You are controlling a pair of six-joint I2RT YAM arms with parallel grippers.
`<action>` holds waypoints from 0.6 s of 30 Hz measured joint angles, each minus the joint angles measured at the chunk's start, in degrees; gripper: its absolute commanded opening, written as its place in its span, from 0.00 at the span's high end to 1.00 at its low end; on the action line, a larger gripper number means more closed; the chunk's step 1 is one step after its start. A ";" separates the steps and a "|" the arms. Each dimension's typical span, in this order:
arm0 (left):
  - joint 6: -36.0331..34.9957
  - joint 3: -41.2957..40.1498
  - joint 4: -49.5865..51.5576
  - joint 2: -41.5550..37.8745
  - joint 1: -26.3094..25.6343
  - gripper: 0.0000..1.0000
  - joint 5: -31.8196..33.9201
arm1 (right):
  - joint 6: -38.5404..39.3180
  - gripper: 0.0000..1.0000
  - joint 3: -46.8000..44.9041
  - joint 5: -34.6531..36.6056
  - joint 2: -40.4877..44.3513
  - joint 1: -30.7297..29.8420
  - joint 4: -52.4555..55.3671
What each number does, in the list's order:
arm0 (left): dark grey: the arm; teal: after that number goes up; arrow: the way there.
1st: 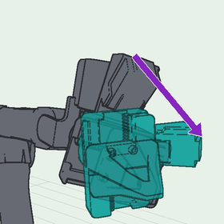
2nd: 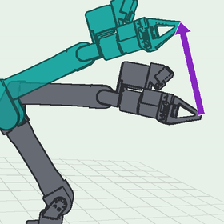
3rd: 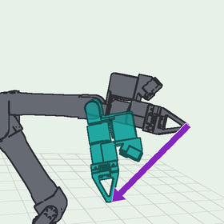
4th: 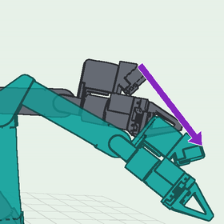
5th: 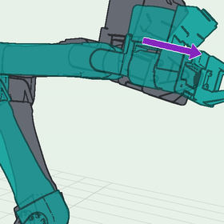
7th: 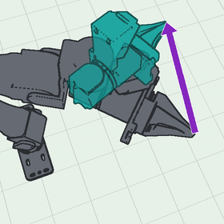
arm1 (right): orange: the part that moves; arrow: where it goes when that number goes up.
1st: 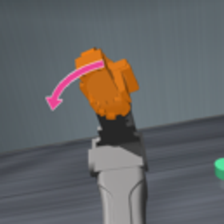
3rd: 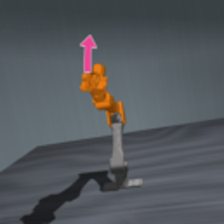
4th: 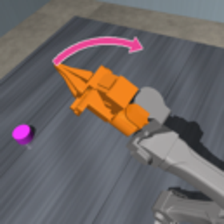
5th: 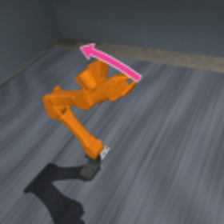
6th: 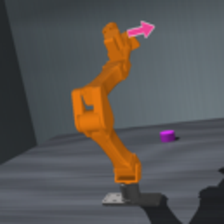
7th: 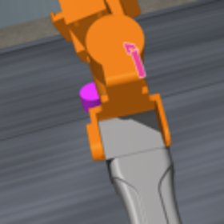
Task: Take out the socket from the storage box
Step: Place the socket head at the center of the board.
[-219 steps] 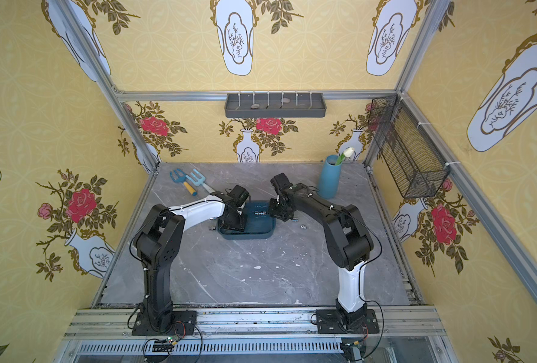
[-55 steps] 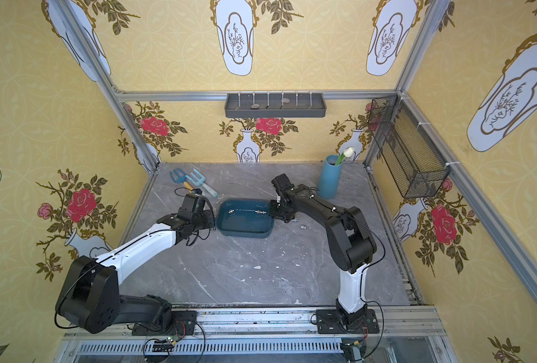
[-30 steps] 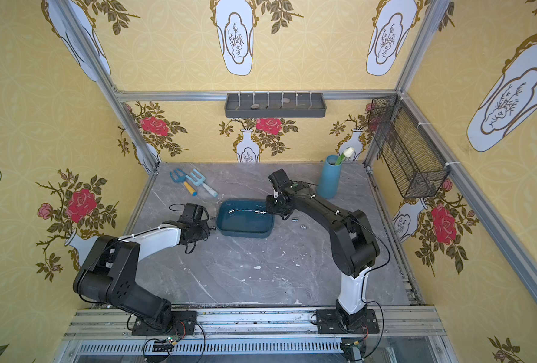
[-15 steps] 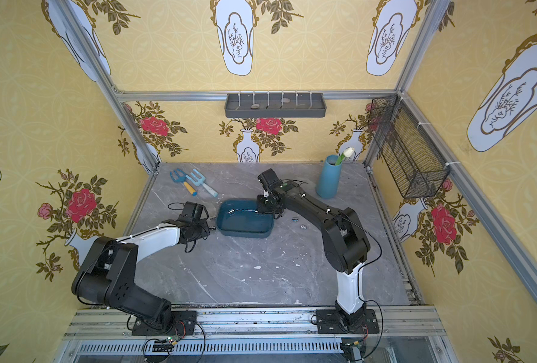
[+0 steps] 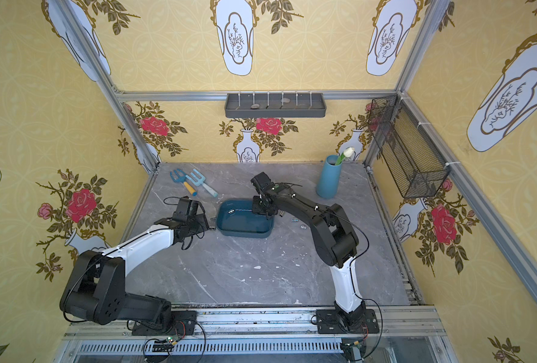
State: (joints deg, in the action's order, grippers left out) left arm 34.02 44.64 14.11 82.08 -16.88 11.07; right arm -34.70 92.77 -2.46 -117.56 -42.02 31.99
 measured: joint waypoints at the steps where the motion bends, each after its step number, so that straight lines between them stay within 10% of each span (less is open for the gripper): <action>1: -0.04 0.24 -0.04 0.17 0.07 0.36 -0.02 | -0.26 0.50 0.20 0.15 -0.44 0.02 -0.24; 18: -0.59 6.88 -1.60 11.58 3.63 0.36 -4.11 | -2.97 0.49 1.14 1.66 -3.78 -0.74 -2.08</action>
State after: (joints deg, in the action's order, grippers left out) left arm 33.43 51.53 12.51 93.67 -13.26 6.96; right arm -37.67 93.91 -0.80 -121.34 -42.76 29.91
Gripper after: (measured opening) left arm 0.648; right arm 0.512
